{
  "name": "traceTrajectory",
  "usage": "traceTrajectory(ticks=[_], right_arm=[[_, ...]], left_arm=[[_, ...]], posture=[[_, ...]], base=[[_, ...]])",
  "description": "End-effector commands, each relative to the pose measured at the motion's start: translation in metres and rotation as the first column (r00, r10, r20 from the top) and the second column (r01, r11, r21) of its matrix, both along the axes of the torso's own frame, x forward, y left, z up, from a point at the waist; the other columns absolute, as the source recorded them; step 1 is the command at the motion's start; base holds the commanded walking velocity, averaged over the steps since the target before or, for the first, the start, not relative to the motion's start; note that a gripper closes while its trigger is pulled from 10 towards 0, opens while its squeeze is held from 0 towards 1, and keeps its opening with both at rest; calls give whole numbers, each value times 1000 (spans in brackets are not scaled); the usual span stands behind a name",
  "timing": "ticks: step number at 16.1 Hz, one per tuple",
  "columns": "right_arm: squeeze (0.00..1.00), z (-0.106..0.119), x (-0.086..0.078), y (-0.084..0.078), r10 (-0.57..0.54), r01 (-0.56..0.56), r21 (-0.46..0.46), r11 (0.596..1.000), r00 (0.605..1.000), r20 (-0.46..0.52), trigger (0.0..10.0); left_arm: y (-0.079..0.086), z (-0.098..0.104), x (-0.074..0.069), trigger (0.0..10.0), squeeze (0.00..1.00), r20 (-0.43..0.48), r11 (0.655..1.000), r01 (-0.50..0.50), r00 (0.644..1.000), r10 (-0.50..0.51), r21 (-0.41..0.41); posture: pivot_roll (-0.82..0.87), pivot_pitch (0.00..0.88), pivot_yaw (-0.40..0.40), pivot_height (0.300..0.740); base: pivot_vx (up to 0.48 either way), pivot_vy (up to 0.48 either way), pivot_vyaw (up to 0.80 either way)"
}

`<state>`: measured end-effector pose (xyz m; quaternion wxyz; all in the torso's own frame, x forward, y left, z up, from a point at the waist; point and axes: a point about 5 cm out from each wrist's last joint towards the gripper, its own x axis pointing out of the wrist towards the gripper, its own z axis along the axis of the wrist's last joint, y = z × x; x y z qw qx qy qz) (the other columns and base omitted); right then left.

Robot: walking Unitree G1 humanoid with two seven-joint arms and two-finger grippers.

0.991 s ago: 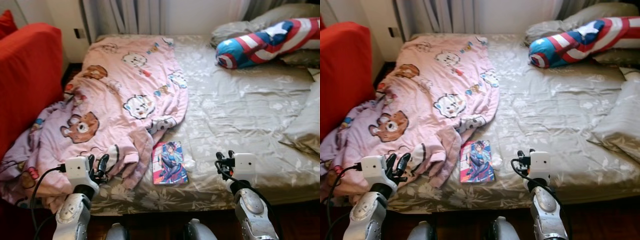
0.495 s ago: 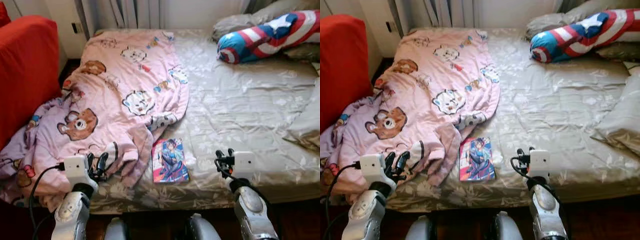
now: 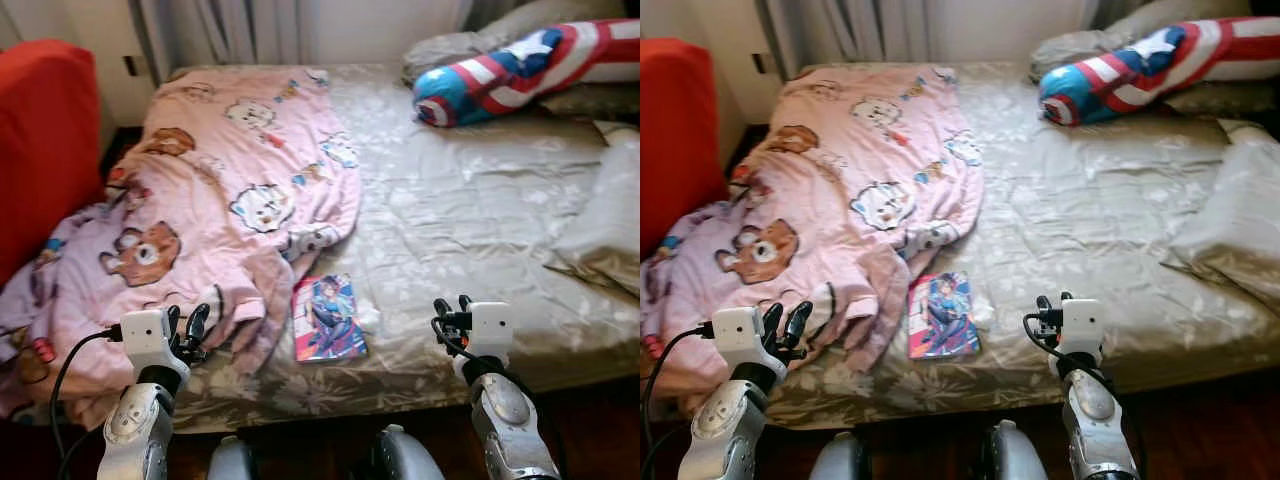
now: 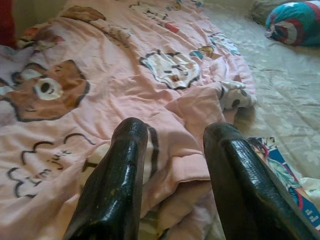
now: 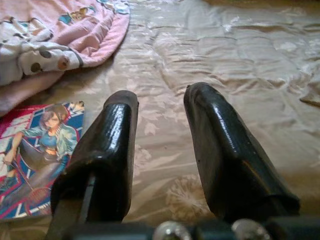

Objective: Clean up the room

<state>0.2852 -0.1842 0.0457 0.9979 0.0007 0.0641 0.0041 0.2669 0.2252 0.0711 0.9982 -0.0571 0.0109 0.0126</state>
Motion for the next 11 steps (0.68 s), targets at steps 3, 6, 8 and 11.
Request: traceTrajectory(ticks=[3, 6, 8, 11], right_arm=[[0, 0, -1, 3, 32, -32, -28, 999, 999, 7, 10000], [0, -1, -1, 4, 32, -32, -15, 999, 999, 6, 10000], [0, -2, -1, 5, 41, -41, 1, 999, 999, -1, 10000], [0, -4, -3, 6, 48, -48, 0, 999, 999, -4, 10000]], left_arm=[[-1, 2, 4, 10000, 0, -5, 1000, 0, 1000, 0, -9], [-2, 3, 5, 10000, 0, 0, 1000, 3, 1000, -3, -11], [-2, 2, 5, 10000, 0, -2, 1000, 6, 1000, -6, -12], [-4, 1, 6, 10000, 0, -6, 1000, 11, 1000, -12, -17]], posture=[[-25, 123, -22, 637], [-28, 117, -18, 637], [-28, 114, -17, 637], [-25, 109, -14, 637]], base=[[0, 0, 267], [0, 0, 706], [0, 0, 0], [0, 0, 0]])
